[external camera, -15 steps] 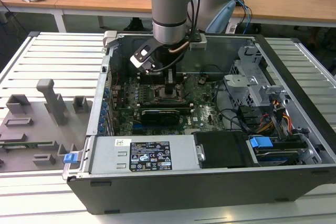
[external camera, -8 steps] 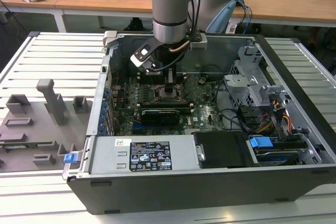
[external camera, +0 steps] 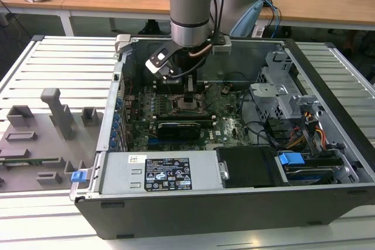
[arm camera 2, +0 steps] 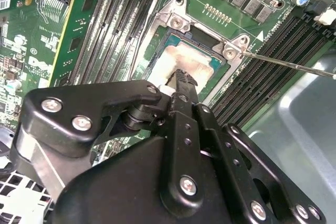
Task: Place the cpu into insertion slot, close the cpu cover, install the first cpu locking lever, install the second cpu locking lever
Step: 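Close the cpu cover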
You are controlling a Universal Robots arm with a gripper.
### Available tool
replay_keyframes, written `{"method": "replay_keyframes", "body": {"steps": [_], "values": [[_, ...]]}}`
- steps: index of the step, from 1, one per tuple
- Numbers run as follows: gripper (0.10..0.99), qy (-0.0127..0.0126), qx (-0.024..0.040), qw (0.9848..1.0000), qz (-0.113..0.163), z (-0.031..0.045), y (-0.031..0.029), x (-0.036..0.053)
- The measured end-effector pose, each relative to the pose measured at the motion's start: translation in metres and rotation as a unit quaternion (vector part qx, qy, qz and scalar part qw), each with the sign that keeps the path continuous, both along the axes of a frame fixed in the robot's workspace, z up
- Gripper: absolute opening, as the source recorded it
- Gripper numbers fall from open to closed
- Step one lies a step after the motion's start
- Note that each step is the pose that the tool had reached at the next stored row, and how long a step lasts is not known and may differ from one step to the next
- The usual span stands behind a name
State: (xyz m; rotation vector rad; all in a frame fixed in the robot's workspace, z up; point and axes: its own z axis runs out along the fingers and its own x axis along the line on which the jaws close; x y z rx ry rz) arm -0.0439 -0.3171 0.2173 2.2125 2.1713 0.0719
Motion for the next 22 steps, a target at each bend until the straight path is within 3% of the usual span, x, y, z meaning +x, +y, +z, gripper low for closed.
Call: {"method": "replay_keyframes", "body": {"steps": [4,6,8,12,14,16,17,22], "values": [[0.106,0.0004,-0.0001,1.0,0.0,0.0045,0.0,0.0],[0.106,0.0015,-0.0001,1.0,0.0,0.0082,0.0,0.0001],[0.106,0.0053,-0.0002,1.0,0.0,0.0172,0.0,0.0002],[0.106,0.0064,0.0,1.0,0.0,0.0192,0.0,0.0027],[0.106,0.0125,-0.0001,0.9999,0.0,0.0192,0.0,0.0041],[0.106,0.0207,-0.0003,0.9998,0.0,0.0194,-0.0001,0.0049],[0.106,0.0229,-0.0003,0.9997,0.0,0.0204,-0.0001,0.005],[0.106,0.0237,-0.0001,0.9997,0.0,0.0317,0.0,0.005]]}}
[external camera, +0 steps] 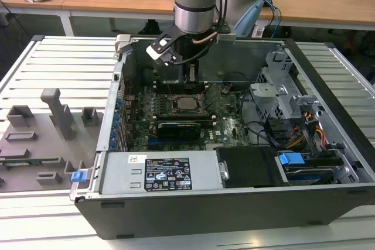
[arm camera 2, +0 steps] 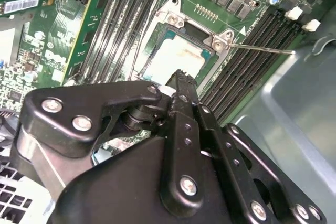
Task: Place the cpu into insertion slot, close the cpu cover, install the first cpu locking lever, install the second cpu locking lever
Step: 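Close the cpu cover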
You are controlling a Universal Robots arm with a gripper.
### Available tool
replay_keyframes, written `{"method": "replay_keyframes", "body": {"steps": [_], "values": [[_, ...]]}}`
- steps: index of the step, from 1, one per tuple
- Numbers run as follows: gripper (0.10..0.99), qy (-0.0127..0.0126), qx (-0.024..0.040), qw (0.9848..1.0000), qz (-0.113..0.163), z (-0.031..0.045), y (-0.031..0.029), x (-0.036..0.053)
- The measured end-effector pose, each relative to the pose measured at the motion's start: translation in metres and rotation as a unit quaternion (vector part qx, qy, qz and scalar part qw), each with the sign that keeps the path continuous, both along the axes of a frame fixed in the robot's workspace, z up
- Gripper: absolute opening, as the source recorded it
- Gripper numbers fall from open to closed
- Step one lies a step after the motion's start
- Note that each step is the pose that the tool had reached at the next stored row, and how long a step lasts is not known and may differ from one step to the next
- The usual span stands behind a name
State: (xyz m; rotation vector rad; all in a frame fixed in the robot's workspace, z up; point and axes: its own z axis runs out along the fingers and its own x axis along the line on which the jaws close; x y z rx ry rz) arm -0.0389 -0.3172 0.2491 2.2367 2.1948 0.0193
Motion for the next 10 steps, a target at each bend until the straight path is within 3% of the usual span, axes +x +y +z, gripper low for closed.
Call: {"method": "replay_keyframes", "body": {"steps": [5,10], "values": [[0.106,0.0,0.0013,1.0,0.0,0.0106,0.0003,-0.0001],[0.106,-0.0001,0.016,0.9999,0.0,0.0123,0.0003,0.0004]]}}
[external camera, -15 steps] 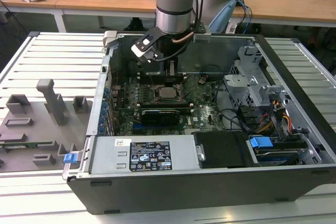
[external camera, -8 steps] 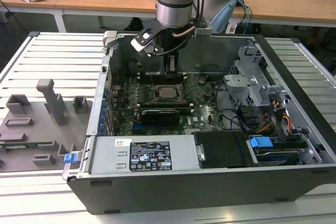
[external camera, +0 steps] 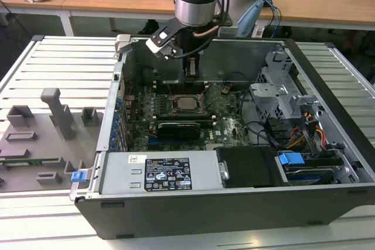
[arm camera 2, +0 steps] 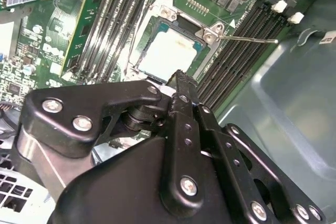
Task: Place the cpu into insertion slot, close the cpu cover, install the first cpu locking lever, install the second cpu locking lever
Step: 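Close the cpu cover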
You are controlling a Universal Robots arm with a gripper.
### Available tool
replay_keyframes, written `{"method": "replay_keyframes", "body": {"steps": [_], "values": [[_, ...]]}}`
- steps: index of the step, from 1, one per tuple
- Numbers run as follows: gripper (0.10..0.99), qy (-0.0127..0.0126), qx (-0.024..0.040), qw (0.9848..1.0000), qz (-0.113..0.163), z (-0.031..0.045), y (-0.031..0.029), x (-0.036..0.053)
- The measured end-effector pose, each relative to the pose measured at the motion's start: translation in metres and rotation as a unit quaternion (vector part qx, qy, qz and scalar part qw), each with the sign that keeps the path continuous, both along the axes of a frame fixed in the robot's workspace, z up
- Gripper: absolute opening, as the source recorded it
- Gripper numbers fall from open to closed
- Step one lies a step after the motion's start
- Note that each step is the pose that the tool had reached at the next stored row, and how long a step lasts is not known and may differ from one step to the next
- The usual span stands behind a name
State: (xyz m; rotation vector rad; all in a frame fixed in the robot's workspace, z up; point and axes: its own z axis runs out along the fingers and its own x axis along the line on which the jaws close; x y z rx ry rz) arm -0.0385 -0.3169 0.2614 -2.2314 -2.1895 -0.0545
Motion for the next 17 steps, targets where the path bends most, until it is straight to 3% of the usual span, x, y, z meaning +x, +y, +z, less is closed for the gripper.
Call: {"method": "replay_keyframes", "body": {"steps": [3,8,17], "values": [[0.106,0.0001,0.0,1.0,0.0,0.0006,0.0,0.0027],[0.106,0.0,0.0,1.0,0.0,0.0095,0.0005,0.003],[0.106,0.0001,0.0,1.0,0.0,0.0112,0.0007,0.0118]]}}
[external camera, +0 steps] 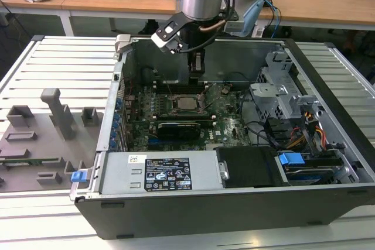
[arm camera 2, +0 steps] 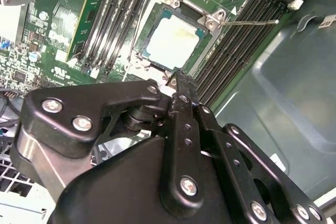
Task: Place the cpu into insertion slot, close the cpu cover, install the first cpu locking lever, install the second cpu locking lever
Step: 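Close the cpu cover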
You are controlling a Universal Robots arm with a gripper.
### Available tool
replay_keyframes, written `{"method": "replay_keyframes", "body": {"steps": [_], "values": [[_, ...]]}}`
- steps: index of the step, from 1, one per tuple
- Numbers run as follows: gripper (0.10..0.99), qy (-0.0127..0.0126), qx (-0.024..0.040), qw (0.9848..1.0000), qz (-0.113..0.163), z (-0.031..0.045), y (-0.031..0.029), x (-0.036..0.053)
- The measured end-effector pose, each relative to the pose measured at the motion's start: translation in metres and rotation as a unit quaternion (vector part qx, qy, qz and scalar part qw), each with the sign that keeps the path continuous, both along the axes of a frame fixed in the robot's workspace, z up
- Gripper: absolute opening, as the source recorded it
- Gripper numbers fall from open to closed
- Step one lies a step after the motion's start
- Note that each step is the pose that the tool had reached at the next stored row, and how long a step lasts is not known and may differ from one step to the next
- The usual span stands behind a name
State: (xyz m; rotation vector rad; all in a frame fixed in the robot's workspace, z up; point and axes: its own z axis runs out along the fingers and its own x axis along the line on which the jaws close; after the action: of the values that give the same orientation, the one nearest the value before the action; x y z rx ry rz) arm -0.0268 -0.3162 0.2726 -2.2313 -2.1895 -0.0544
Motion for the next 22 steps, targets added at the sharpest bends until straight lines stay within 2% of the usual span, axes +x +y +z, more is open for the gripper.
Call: {"method": "replay_keyframes", "body": {"steps": [7,22], "values": [[0.106,-0.0001,0.0,1.0,0.0,0.0,0.0,0.0098],[0.106,0.0,0.0,1.0,0.0,0.0,0.0,0.0228]]}}
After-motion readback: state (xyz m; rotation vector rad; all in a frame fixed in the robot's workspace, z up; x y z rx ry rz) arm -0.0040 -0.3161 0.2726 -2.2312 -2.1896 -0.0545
